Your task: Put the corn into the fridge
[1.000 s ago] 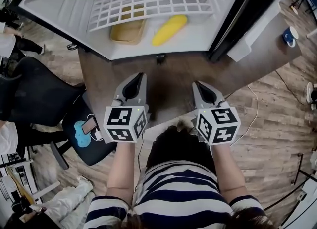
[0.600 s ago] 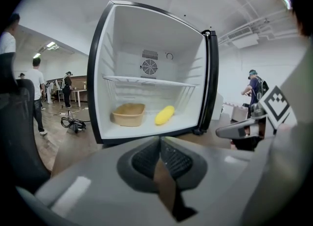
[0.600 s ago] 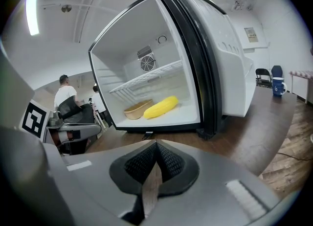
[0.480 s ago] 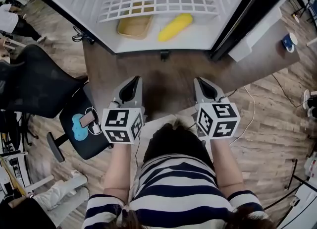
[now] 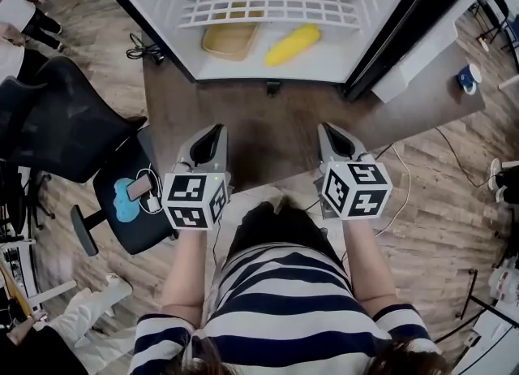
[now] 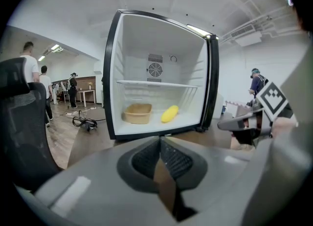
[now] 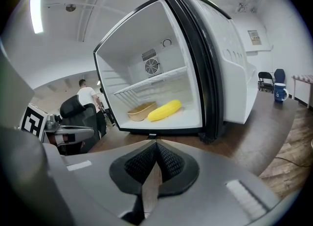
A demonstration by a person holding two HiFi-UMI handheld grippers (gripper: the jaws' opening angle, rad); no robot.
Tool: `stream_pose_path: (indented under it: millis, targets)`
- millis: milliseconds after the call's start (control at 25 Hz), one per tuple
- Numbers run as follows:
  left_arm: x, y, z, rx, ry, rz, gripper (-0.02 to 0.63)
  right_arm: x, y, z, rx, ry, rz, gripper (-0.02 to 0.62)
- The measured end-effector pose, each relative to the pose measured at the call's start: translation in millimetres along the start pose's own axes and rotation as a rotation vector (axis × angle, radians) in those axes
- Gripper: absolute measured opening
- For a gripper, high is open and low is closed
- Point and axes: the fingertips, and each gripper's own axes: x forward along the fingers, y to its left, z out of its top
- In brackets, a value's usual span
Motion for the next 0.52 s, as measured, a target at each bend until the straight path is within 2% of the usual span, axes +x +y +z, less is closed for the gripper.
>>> stream_pose_path:
  millis: [520]
  targets:
    - [-12,-3,23,0.04,0.006,0.016,0.0,-6,4,17,-0.006,0.016,0.029,-0.008]
